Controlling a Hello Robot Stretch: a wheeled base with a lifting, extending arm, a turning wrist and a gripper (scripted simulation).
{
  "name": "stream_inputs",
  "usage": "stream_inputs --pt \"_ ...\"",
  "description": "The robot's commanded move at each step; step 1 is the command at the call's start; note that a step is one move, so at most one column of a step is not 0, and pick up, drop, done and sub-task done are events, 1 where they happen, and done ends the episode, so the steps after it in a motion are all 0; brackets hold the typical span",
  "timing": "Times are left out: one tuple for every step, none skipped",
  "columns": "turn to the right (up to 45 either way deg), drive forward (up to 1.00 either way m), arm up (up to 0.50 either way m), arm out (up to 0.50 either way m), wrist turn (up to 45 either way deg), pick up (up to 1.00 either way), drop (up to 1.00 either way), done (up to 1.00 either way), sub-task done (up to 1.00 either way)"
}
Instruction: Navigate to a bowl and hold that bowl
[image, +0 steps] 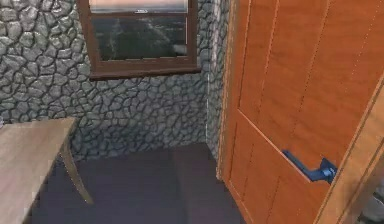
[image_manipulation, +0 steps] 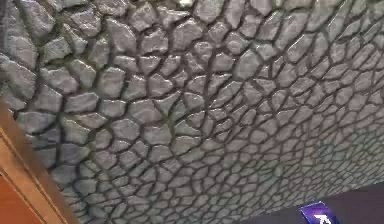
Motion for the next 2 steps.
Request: stream_inputs --pt "-45.0 0.00 0.00 0.00 0.0 0.00 0.00 0.00 0.00" --pt "-45.0 0.00 0.00 0.00 0.0 0.00 0.00 0.00 0.00"
